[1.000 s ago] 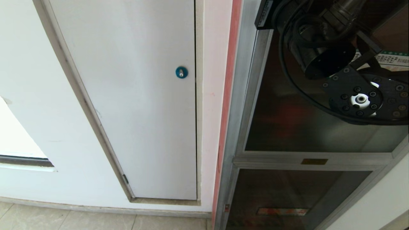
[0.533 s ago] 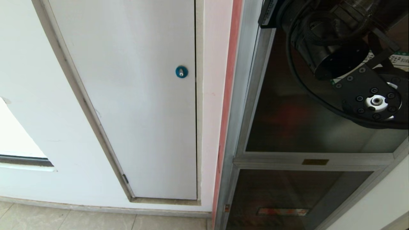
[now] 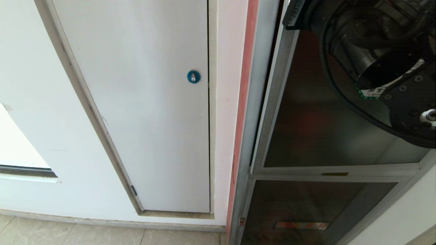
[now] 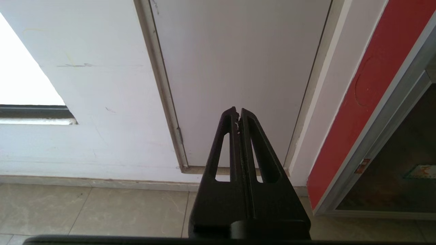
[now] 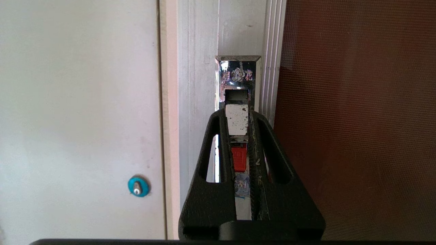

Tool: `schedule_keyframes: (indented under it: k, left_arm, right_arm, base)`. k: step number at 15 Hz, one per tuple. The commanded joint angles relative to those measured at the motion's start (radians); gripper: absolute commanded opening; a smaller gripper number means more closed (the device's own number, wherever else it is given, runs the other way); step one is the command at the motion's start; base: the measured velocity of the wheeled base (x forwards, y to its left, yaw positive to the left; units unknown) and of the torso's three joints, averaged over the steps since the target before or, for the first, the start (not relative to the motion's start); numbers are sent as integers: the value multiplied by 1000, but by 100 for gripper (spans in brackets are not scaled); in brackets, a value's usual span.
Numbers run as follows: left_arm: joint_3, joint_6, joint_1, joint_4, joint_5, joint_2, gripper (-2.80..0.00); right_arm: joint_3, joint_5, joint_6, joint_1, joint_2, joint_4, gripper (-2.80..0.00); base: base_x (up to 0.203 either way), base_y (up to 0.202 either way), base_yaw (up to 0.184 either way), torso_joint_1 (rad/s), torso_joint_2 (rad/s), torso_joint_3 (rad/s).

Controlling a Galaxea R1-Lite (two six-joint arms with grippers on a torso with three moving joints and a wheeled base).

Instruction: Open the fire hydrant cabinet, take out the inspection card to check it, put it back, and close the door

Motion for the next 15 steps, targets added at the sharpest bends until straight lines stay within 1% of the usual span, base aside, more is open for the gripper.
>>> schedule_keyframes:
  k: [1, 13, 15]
  left_arm:
    - [14, 1, 0, -1, 0, 0, -280]
    - [14, 1, 0, -1, 0, 0, -280]
    - [14, 1, 0, -1, 0, 0, -280]
  right_arm:
    - [31, -3, -1, 10, -43, -6, -280]
    - [75, -6, -2, 11, -82, 0, -280]
    - [103, -29, -4, 11, -101, 27, -280]
  base:
    - [0, 0, 0, 0, 0, 0]
    - [0, 0, 0, 0, 0, 0]
    - [0, 0, 0, 0, 0, 0]
